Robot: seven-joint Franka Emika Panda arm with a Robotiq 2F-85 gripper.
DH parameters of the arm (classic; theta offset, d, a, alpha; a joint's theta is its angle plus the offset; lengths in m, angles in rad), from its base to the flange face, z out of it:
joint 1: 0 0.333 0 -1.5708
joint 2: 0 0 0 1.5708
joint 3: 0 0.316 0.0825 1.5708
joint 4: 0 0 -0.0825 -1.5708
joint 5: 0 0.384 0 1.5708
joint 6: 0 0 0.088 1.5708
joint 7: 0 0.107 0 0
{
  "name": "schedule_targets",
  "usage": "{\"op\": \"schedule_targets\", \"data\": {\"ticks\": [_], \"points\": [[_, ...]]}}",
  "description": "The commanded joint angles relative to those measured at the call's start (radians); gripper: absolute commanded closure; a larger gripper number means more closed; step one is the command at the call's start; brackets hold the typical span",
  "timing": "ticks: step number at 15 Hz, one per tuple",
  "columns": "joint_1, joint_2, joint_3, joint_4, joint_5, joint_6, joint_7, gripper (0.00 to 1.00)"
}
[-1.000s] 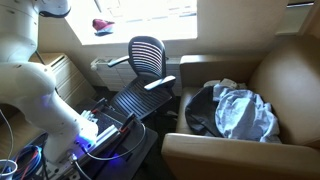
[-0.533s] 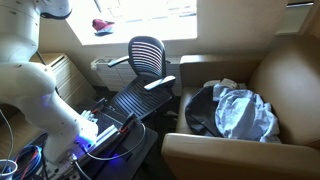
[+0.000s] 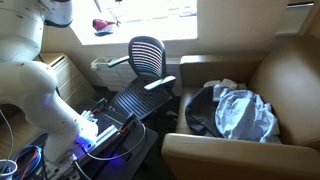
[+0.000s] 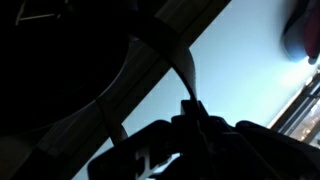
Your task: Take the belt from the seat and hang it on the backrest of the chair
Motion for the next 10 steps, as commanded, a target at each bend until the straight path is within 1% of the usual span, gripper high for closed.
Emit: {"op": "schedule_targets", "data": {"ticks": [1,2,3,6,7,8,10], "points": [[-0.003,-0.014,-0.008,-0.051,-0.03,-0.127,-0.074,1.0],[-0.004,-0.004,-0.041,-0.037,-0.074,-0.124,-0.117,1.0],[-0.003,0.007,-0.01,-0.025,-0.037,-0.083,-0.052,0.99],[-0.007,0.007,-0.03,-0.03,-0.064,-0.089,-0.094,0.99],[-0.006,0.01,-0.009,-0.037,-0.05,-0.135,-0.089,1.0],[0.01,0.025,0.006,-0.045,-0.054,-0.189,-0.109,1.0],[0.035,0.035,0.046,-0.081,-0.032,-0.224,-0.129,1.0]]}}
